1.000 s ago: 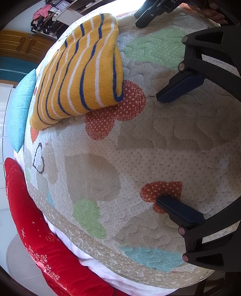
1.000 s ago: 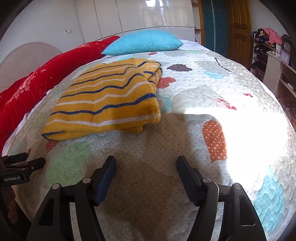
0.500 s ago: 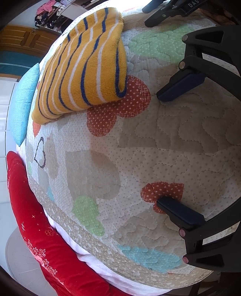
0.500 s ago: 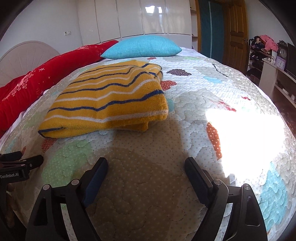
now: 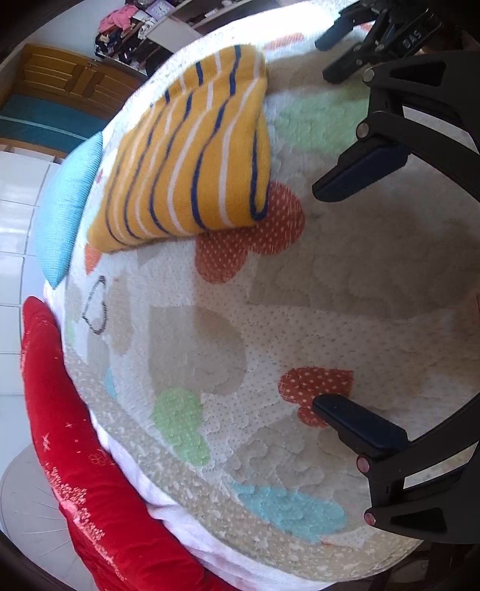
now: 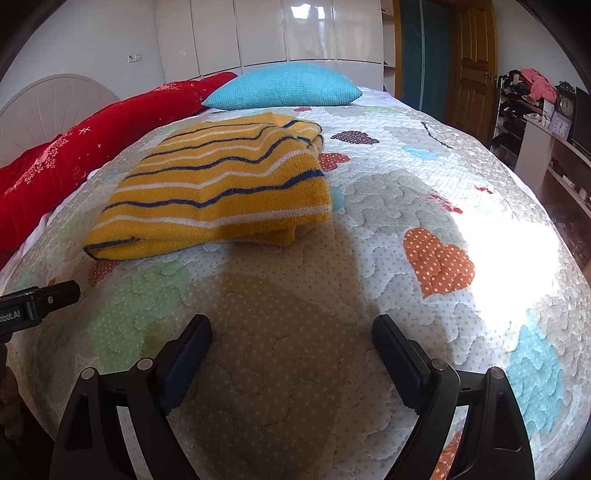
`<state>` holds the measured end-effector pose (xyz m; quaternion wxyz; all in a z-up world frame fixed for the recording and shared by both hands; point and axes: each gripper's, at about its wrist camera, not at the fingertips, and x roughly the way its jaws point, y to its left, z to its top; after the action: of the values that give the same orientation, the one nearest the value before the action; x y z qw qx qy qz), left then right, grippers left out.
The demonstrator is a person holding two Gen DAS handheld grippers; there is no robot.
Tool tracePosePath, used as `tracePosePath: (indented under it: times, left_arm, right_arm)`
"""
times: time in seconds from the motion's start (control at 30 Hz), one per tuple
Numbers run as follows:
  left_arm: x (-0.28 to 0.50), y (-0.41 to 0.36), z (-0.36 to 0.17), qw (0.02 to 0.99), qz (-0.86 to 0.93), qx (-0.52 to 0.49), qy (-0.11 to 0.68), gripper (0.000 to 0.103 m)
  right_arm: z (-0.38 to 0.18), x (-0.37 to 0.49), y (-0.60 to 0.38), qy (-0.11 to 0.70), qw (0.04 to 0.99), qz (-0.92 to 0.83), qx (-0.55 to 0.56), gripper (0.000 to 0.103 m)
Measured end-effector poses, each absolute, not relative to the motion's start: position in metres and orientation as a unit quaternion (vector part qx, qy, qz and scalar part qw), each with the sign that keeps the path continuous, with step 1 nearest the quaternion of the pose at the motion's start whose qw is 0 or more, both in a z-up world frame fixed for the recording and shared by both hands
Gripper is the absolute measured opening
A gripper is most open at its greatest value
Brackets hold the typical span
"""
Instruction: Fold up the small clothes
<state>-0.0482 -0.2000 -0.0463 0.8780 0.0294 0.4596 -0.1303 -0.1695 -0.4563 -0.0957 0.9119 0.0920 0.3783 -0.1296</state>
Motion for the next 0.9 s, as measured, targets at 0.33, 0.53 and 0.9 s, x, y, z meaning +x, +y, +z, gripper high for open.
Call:
tracePosePath:
  times: [0.33, 0.53, 0.9]
  left_arm:
    - [-0.103, -0.211, -0.002, 0.906, -0.152, 0.059, 0.391, 0.103]
    - [-0.127, -0.218, 0.002, 0.908, -0.164, 0.061, 0.381, 0.103]
    - [-0.142, -0.211, 0.004, 0.903, -0.189, 0.040, 0.385, 0.103]
  right_arm:
    - [-0.073, -0.202, -0.473, 0.361, 0.907, -0.160, 0.145, 0.092]
    - [-0.051, -0.212, -0.471, 0.339, 0.912, -0.191, 0.128, 0.092]
    - [-0.042, -0.213, -0.450, 0.347, 0.912, -0.200, 0.085, 0.092]
